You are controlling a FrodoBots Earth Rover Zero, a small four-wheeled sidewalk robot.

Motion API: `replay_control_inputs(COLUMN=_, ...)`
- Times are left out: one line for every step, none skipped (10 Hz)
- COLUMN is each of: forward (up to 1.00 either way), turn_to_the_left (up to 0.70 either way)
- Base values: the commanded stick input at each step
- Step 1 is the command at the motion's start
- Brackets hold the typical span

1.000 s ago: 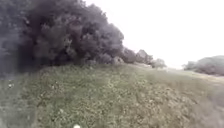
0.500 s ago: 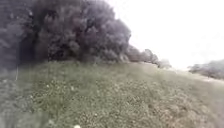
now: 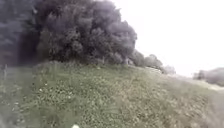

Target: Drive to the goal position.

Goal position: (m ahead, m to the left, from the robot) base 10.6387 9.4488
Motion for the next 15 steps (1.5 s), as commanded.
replay_control_inputs(forward=0.0, turn_to_the_left=-0.63)
replay_control_inputs(forward=0.0, turn_to_the_left=-0.66)
replay_control_inputs(forward=0.0, turn_to_the_left=-0.7)
replay_control_inputs(forward=0.0, turn_to_the_left=-0.7)
replay_control_inputs(forward=0.0, turn_to_the_left=-0.7)
replay_control_inputs(forward=0.0, turn_to_the_left=-0.7)
replay_control_inputs(forward=0.0, turn_to_the_left=-0.7)
replay_control_inputs(forward=0.0, turn_to_the_left=-0.7)
replay_control_inputs(forward=0.0, turn_to_the_left=-0.7)
replay_control_inputs(forward=0.0, turn_to_the_left=-0.7)
replay_control_inputs(forward=0.0, turn_to_the_left=-0.7)
replay_control_inputs(forward=0.0, turn_to_the_left=-0.7)
replay_control_inputs(forward=0.0, turn_to_the_left=-0.7)
replay_control_inputs(forward=0.0, turn_to_the_left=-0.7)
replay_control_inputs(forward=0.0, turn_to_the_left=-0.7)
